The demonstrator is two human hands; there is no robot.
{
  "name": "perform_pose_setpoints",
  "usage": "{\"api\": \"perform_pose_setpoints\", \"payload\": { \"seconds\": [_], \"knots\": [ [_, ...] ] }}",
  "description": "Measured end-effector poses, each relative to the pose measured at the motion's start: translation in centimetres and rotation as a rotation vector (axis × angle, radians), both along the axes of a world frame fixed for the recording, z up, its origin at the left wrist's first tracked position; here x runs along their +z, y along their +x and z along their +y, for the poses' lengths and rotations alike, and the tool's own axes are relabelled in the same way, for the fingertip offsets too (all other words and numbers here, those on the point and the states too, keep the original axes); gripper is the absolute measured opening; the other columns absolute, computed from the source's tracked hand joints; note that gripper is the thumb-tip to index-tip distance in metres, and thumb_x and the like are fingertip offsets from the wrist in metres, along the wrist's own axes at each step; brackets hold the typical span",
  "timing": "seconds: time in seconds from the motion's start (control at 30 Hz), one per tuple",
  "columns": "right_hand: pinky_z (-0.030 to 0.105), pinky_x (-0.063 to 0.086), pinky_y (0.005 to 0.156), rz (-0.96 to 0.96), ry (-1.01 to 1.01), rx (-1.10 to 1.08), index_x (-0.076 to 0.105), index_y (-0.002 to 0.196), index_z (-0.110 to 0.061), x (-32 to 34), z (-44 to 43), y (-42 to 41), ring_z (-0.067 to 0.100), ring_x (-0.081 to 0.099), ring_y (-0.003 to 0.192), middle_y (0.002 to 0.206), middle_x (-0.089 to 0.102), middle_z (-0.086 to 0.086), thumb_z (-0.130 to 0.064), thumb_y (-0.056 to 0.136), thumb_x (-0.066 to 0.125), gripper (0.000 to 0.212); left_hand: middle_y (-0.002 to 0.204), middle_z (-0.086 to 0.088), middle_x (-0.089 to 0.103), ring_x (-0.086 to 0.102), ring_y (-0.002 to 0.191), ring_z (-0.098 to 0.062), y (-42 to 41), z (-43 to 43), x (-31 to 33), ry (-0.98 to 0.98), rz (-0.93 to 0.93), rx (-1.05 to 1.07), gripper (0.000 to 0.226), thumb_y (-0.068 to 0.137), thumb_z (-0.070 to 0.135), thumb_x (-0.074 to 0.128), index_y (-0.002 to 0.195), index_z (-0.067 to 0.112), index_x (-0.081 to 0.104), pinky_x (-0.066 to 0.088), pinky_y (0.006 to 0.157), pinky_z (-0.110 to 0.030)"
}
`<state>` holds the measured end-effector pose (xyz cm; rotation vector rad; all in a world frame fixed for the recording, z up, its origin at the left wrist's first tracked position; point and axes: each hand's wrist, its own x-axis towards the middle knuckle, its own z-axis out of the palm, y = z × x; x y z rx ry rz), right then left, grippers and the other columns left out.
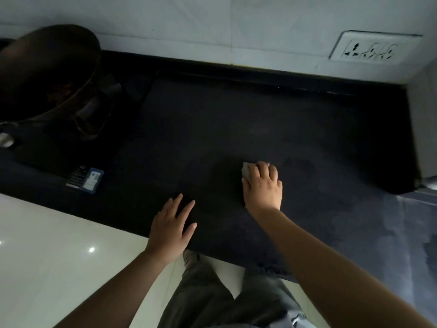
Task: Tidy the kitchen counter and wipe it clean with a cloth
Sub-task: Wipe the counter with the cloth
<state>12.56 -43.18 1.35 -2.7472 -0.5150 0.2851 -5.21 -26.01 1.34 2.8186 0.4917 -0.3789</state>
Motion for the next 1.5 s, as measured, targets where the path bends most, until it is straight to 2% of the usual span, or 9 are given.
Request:
{"api": "perform_pose_setpoints", "payload": {
  "seconds": [0.1, 0.2, 0.4, 0.63, 0.83, 1.03, 1.23, 1.37, 1.5],
  "knots": [
    [0.046, 0.039, 0.093, 0.0, 0.025, 0.13, 0.039, 0.133, -0.02, 0.0, 0.4, -2.5, 0.03, 0.03, 0.131, 0.14, 0.039, 0.005, -0.035, 0.092, 0.046, 0.044, 0.152, -0.009, 0.027, 0.024, 0.139, -0.033, 0.2, 0.0, 0.4, -0.004, -0.003, -0.004, 0.06, 0.087, 0.054, 0.025, 0.141, 0.027, 0.034, 0.035, 0.104, -0.051],
    [0.047, 0.044, 0.089, -0.005, 0.017, 0.22, 0.043, 0.13, -0.021, -0.2, -1.0, -5.9, 0.032, 0.036, 0.129, 0.138, 0.044, 0.006, -0.037, 0.09, 0.049, 0.043, 0.153, -0.009, 0.025, 0.023, 0.139, -0.032, -0.1, 0.3, 0.4, -0.008, -0.015, -0.032, 0.054, 0.09, 0.042, 0.046, 0.141, 0.027, 0.033, 0.034, 0.103, -0.05],
    [0.046, 0.042, 0.092, -0.009, 0.003, 0.094, 0.044, 0.13, -0.025, 0.0, -4.3, -8.7, 0.029, 0.037, 0.127, 0.135, 0.045, 0.003, -0.042, 0.089, 0.05, 0.045, 0.152, -0.012, 0.027, 0.027, 0.137, -0.035, -0.8, 1.6, 0.0, -0.008, -0.034, -0.161, 0.058, 0.088, 0.039, 0.053, 0.141, 0.026, 0.033, 0.036, 0.1, -0.05],
    [0.049, 0.039, 0.091, -0.023, 0.003, -0.306, 0.044, 0.128, -0.02, 0.2, 0.9, -10.1, 0.031, 0.028, 0.128, 0.138, 0.038, 0.007, -0.036, 0.091, 0.048, 0.04, 0.151, -0.012, 0.028, 0.031, 0.135, -0.034, -1.3, 3.6, -0.6, 0.005, -0.062, -0.278, 0.057, 0.089, 0.05, 0.031, 0.141, 0.027, 0.033, 0.038, 0.099, -0.049],
    [0.048, 0.043, 0.088, -0.078, 0.008, -0.179, 0.046, 0.128, -0.024, -0.2, 0.3, -14.8, 0.03, 0.035, 0.125, 0.134, 0.044, 0.006, -0.039, 0.088, 0.053, 0.044, 0.153, -0.012, 0.024, 0.029, 0.136, -0.035, -1.4, 4.9, -0.9, 0.003, -0.058, -0.375, 0.057, 0.09, 0.045, 0.046, 0.142, 0.027, 0.031, 0.036, 0.1, -0.049],
    [0.049, 0.039, 0.091, -0.047, -0.037, -0.485, 0.045, 0.129, -0.024, 0.4, 0.0, -11.0, 0.033, 0.024, 0.129, 0.139, 0.036, 0.009, -0.038, 0.091, 0.048, 0.041, 0.152, -0.013, 0.026, 0.032, 0.134, -0.035, -1.1, 6.0, -0.9, 0.01, -0.059, -0.458, 0.059, 0.088, 0.044, 0.049, 0.141, 0.025, 0.033, 0.038, 0.098, -0.049],
    [0.046, 0.043, 0.088, 0.022, -0.043, -0.416, 0.043, 0.129, -0.022, 0.8, 1.6, -14.8, 0.03, 0.028, 0.125, 0.136, 0.038, 0.006, -0.038, 0.092, 0.047, 0.041, 0.156, -0.01, 0.015, 0.019, 0.14, -0.032, -1.3, 6.3, -0.2, -0.037, -0.019, -0.483, 0.06, 0.092, 0.045, 0.043, 0.145, 0.027, 0.023, 0.029, 0.106, -0.045],
    [0.041, 0.041, 0.092, 0.028, 0.072, -0.543, 0.048, 0.128, -0.021, 2.5, 0.0, -17.5, 0.028, 0.031, 0.121, 0.13, 0.045, 0.006, -0.036, 0.091, 0.051, 0.04, 0.154, -0.007, 0.022, 0.021, 0.14, -0.028, -1.0, 5.7, 1.3, -0.151, -0.075, -0.491, 0.061, 0.091, 0.049, 0.039, 0.145, 0.026, 0.024, 0.029, 0.107, -0.042],
    [0.031, 0.033, 0.091, -0.066, 0.184, -0.666, 0.053, 0.125, -0.023, 5.1, -3.1, -20.9, 0.026, 0.036, 0.114, 0.122, 0.051, 0.004, -0.033, 0.087, 0.059, 0.039, 0.15, -0.004, 0.031, 0.025, 0.139, -0.023, -0.9, 3.2, 3.2, -0.343, -0.123, -0.459, 0.07, 0.083, 0.061, 0.021, 0.144, 0.027, 0.026, 0.031, 0.109, -0.042]
  ]
}}
